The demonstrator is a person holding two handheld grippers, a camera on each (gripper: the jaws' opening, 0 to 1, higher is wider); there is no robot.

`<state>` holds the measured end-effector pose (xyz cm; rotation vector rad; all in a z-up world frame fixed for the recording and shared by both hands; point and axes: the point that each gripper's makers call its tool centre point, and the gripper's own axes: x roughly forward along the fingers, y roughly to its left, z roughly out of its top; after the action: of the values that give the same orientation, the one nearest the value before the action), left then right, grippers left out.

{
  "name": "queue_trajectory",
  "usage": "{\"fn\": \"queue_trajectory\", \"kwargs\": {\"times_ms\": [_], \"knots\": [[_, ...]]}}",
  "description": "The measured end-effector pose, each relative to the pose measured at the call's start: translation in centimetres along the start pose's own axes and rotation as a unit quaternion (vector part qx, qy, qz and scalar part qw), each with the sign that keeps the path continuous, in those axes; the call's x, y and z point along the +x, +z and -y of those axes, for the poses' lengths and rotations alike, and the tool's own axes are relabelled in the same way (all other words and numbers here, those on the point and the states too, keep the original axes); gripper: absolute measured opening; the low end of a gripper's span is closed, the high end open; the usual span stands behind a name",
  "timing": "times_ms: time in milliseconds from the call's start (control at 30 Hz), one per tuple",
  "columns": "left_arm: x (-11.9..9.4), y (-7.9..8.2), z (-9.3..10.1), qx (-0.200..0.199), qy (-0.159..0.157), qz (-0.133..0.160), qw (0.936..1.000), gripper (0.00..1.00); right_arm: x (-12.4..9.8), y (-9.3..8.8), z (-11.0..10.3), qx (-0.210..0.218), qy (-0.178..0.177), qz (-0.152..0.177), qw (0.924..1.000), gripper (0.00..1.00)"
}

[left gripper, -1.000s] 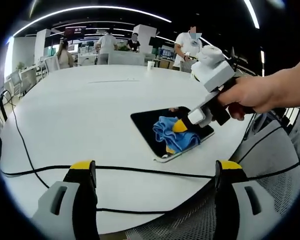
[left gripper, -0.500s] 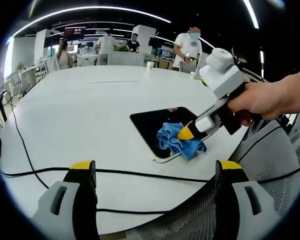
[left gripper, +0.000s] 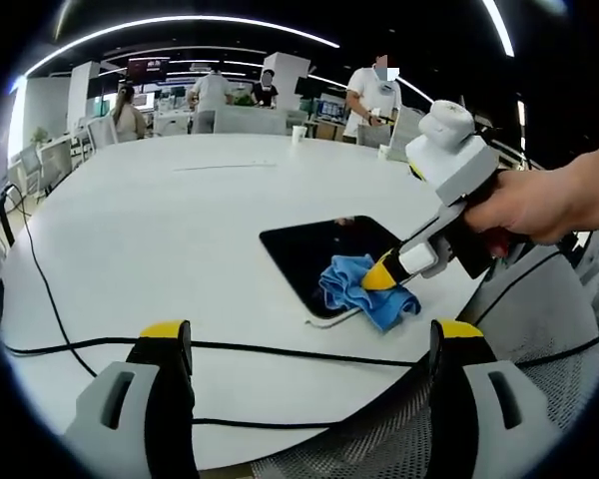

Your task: Wipe the mirror surface with the cleaning cloth until all visible marks leave the cleaned area.

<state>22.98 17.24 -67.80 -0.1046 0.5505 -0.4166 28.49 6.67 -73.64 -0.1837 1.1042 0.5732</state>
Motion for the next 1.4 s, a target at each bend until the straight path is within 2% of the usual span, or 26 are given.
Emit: {"fn": "queue_trajectory", "kwargs": {"times_ms": [833,1400], "knots": [[0.1,0.2,0.0,0.008,-0.003,0.003,1.0000,0.99,-0.3,-1.1,-0.5,0.017,0.003,-0.003,0.9998,0.01],[-0.1,0.1,-0.4,0.006,0.005,0.005,1.0000,0.99,-0.4,-1.0,-0.4,0.002,0.008,-0.006,1.0000,0.01]]}}
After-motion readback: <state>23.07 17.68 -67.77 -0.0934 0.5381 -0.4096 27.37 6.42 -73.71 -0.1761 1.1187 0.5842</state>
